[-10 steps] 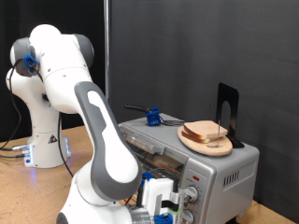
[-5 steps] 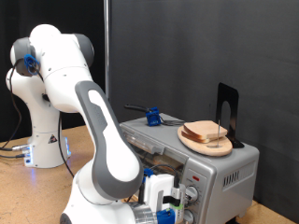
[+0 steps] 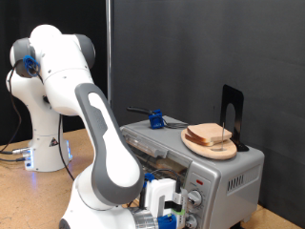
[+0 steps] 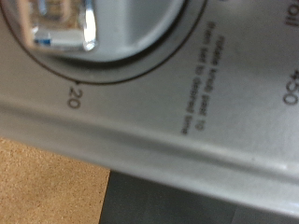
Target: Make a piece of toast with the oven
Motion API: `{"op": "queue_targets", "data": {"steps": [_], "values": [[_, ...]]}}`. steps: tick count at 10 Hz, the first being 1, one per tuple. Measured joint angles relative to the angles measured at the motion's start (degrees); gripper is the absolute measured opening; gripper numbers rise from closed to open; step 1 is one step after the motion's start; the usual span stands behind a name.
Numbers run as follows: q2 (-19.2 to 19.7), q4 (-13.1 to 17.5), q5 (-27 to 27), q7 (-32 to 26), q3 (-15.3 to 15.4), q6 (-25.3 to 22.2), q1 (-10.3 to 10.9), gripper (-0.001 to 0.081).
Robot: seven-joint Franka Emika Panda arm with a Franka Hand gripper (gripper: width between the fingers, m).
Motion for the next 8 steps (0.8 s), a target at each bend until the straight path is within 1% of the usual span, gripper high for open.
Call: {"op": "queue_targets", "data": {"steps": [2, 5, 8], "values": [[-0.18, -0.41, 0.48, -3.75, 0.02, 0.44, -0.01, 0.0104], [-0.67, -1.38, 1.37, -11.10, 0.08, 1.43, 0.02, 0.0104], [-1.59, -2.70, 2.05, -16.31, 0.20, 3.11, 0.10, 0.0106]]}}
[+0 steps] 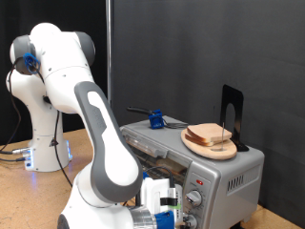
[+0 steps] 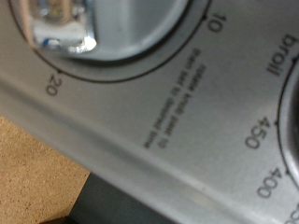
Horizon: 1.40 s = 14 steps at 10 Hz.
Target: Make a piece of toast with the oven
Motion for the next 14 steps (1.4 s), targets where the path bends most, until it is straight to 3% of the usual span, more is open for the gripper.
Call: {"op": "queue_targets", "data": {"steps": [7, 8, 9, 10, 11, 12, 13, 14], "values": [[-0.42, 0.05, 0.47, -0.44, -0.14, 1.14, -0.53, 0.0144], [-0.71, 0.04, 0.47, -0.45, -0.15, 1.14, -0.93, 0.0337], [-1.01, -0.05, 0.47, -0.50, -0.15, 1.14, -1.19, 0.0337], [-1.35, -0.26, 0.47, -0.73, -0.15, 1.00, -1.47, 0.0513], [-1.78, -0.73, 0.40, -0.77, -0.16, -0.09, -1.96, 0.0513], [-2.41, -1.52, -0.02, -0.75, -0.33, -2.35, -2.80, 0.0714], [-3.58, -2.90, -0.71, -0.75, -0.77, -4.95, -3.84, 0.0779], [-5.05, -4.50, -1.49, -0.75, -1.28, -7.08, -4.96, 0.0779]]}}
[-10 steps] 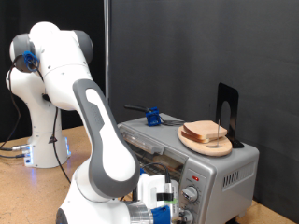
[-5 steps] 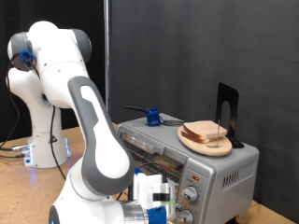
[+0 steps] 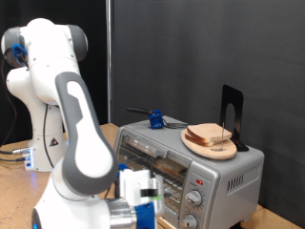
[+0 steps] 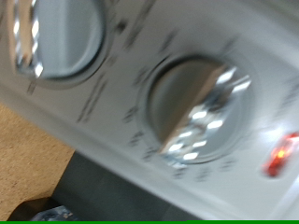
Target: Make a piece of toast with the oven
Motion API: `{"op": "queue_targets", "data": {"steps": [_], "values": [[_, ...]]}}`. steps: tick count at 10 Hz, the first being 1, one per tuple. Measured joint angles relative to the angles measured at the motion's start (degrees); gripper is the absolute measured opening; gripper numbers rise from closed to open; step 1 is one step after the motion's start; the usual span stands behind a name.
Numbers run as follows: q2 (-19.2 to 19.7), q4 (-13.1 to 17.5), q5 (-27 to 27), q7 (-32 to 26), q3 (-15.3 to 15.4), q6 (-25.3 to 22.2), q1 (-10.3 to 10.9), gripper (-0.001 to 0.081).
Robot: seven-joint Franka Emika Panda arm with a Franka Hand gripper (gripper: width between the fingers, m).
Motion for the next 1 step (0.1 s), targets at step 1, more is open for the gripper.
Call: {"op": "queue_targets", "data": {"steps": [1], "values": [[-1.67, -1.74, -0.69, 0.06, -0.65, -1.10, -0.92, 0.0803]]}}
